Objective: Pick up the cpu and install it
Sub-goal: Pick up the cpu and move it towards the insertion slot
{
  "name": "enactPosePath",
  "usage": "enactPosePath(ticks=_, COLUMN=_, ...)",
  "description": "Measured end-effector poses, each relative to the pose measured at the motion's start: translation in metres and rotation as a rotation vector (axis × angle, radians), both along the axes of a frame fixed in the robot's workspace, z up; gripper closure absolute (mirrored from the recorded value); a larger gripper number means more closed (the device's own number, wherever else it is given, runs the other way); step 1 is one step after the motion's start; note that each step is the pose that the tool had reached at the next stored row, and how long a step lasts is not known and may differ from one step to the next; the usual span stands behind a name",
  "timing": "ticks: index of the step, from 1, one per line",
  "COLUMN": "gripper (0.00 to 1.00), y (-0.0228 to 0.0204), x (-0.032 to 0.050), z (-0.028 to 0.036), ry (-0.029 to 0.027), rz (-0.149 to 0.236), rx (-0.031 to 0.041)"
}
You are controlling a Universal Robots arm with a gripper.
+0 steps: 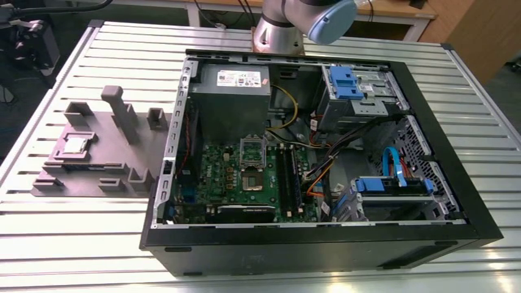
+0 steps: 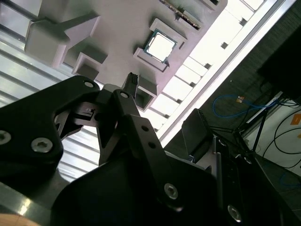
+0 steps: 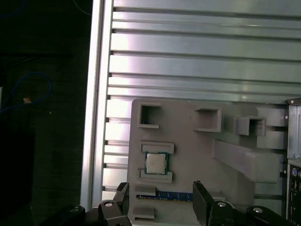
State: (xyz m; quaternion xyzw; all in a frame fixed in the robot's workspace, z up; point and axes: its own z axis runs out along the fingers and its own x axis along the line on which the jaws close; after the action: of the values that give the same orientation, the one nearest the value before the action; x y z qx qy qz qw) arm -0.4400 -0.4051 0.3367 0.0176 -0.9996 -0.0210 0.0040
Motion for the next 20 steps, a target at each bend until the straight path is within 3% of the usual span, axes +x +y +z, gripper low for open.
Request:
enactPosePath(ticks=7, gripper=0.35, y=0.0, x=0.0, z=-0.0024, ry=-0.0001, rz=0.0, rx=0.0004)
enactPosePath(ticks=10, gripper=0.35, y=0.0, x=0.0, z=-0.0073, ry=0.0, rz=0.0, rx=0.0004)
enactPosePath(ticks=13, gripper=0.29, y=-0.0006, x=0.0001, z=-0.0129, ry=-0.0001, rz=0.0, rx=0.0005)
enactPosePath(ticks=14, gripper=0.29, y=-0.0012, x=0.0001, z=-0.0147, ry=0.0, rz=0.001, rx=0.0004)
enactPosePath(ticks=15, gripper=0.22, y=-0.0017, x=0.0, z=-0.0164, ry=0.0, rz=0.001, rx=0.0004)
enactPosePath(ticks=20, gripper=0.22, y=-0.0062, x=0.0, z=-0.0255, ry=0.0, rz=0.002, rx=0.0004)
